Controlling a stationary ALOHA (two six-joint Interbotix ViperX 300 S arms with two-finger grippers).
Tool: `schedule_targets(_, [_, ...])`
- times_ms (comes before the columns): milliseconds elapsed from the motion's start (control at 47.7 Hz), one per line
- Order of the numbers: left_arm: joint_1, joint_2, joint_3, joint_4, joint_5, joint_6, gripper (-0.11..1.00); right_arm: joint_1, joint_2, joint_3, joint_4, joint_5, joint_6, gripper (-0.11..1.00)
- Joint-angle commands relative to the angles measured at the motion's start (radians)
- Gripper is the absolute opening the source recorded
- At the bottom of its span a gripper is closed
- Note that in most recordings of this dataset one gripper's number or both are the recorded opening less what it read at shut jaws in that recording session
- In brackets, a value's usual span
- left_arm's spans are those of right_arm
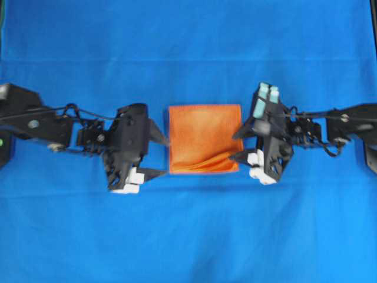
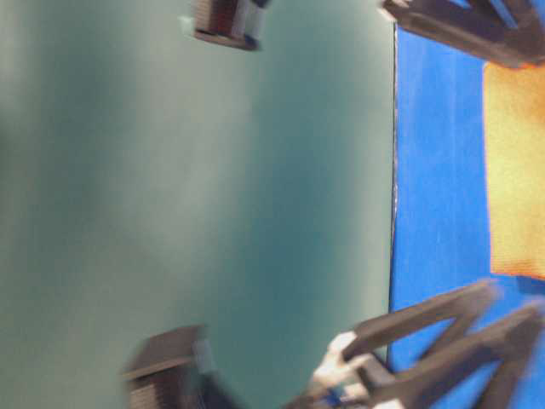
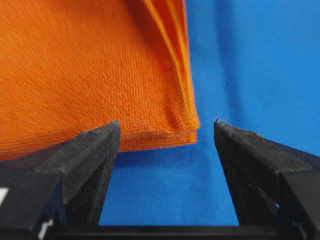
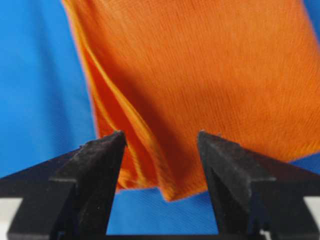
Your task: Fold the orange towel.
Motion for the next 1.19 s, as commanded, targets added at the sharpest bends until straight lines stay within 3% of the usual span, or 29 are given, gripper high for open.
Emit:
schedule_targets(0, [-0.002, -0.106, -0.002, 0.000, 0.049, 0.003, 0.68, 0.005, -0.098, -0.017, -0.006, 0.028, -0.005, 0.62])
schedule_targets(293, [-0.003, -0.411, 0.101, 0.000, 0.097, 0.011, 0.68, 0.002, -0.417, 0.006, -0.103, 0.152, -0.017, 0.62])
schedule_targets(650, [0.012, -0.838, 0.278, 0.000, 0.149, 0.044, 0.68, -0.044, -0.741, 0.114, -0.224, 0.235, -0.017, 0.62])
schedule_targets(943, [0.066, -1.094, 0.437, 0.000, 0.161, 0.071, 0.68, -0.137, -0.943, 0.270, -0.241, 0.235, -0.017, 0.62])
schedule_targets(1174, [0.110, -1.206, 0.534, 0.000, 0.167, 0.066, 0.68, -0.166, -0.997, 0.380, -0.236, 0.184, -0.009, 0.62])
